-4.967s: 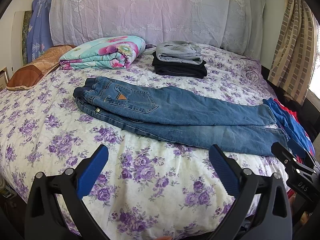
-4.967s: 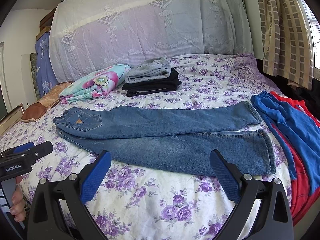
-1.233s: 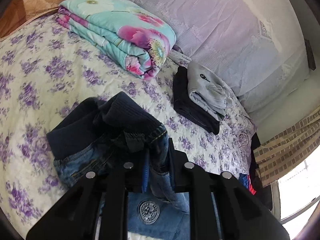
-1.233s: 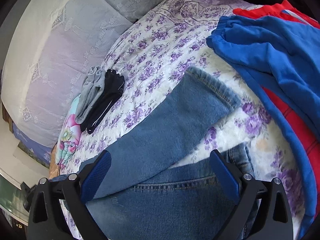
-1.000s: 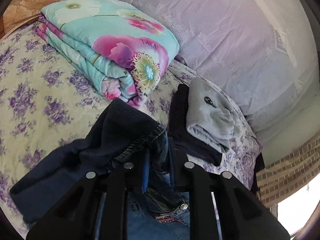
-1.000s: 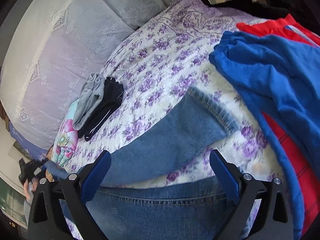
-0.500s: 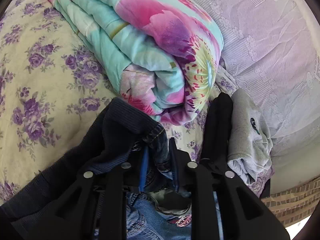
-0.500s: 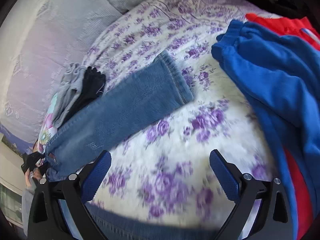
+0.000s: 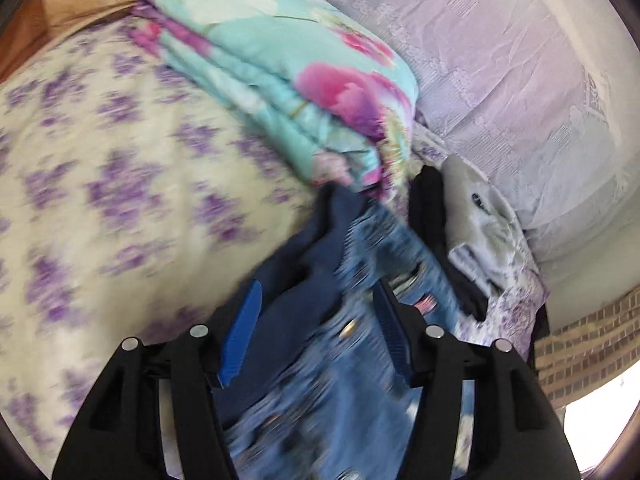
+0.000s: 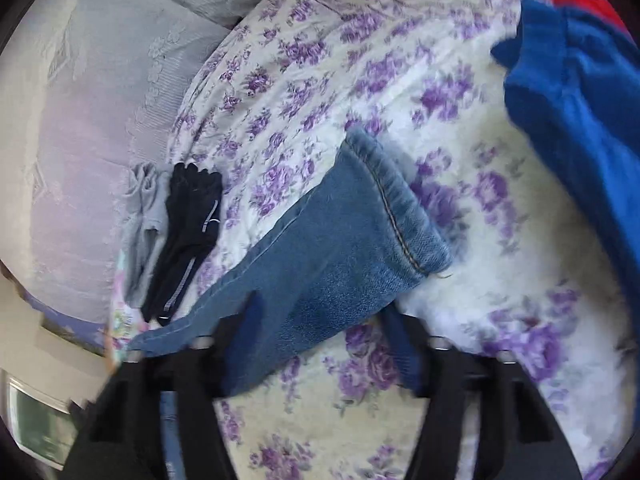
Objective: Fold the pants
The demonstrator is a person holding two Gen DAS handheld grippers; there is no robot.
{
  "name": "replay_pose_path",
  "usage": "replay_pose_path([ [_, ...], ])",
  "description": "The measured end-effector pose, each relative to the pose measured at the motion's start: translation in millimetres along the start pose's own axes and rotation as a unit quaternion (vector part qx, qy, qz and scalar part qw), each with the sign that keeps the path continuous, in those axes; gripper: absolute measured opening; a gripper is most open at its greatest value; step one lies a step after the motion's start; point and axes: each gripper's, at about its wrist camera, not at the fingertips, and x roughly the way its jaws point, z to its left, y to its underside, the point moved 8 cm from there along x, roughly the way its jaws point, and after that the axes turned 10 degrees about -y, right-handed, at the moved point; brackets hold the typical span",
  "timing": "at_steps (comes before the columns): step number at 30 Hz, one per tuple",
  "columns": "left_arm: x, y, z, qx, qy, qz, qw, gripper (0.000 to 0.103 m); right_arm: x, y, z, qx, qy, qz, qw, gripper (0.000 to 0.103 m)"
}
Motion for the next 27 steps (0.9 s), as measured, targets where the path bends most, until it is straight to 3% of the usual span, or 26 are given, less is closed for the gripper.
replay_pose_path([
  [2, -12, 21, 27, -0.001, -0.004, 0.011, 0.9999, 0.057, -1, 0, -4, 0.004, -0.007, -0.005, 1.0, 0.018],
  [4, -22, 40, 51, -0.004, -0.014, 0.018, 0.9997, 0.057, -6, 1, -5, 0.005, -0.016, -0.009, 1.0, 0.012],
  [7, -35, 65, 77, -0.026, 0.006, 0.021, 0.9994, 0.062, -14, 0, 1, -0.002, -0.018, -0.017, 1.0, 0.011],
  [10, -20, 81, 81, -0.027, 0.018, 0.045, 0.9984, 0.064, -11, 2, 0, -0.016, 0.008, -0.011, 1.0, 0.011],
  [14, 3, 78, 53, -0.011, 0.052, 0.058, 0.9969, 0.06, -23, 13, 4, -0.034, 0.04, -0.007, 0.999, 0.015],
  [15, 11, 75, 49, -0.007, 0.034, 0.053, 0.998, 0.053, -32, 18, 12, -0.05, 0.039, -0.012, 0.998, 0.017],
  [16, 17, 73, 49, -0.007, 0.02, 0.052, 0.9984, 0.036, -46, 26, 25, -0.075, 0.036, -0.018, 0.996, 0.03],
  [17, 24, 72, 49, -0.01, 0.019, 0.06, 0.998, 0.03, -59, 36, 35, -0.091, 0.034, -0.024, 0.995, 0.052],
  [19, 26, 74, 53, -0.028, 0.036, 0.065, 0.9969, 0.022, -91, 65, 54, -0.117, 0.02, -0.03, 0.992, 0.067],
  [23, 12, 81, 62, -0.042, 0.065, 0.048, 0.9959, 0.019, -140, 140, 59, -0.106, -0.008, 0.006, 0.994, 0.068],
  [27, -4, 88, 65, -0.035, 0.073, 0.036, 0.9961, 0.018, -186, 202, 23, -0.028, -0.003, 0.032, 0.999, 0.068],
])
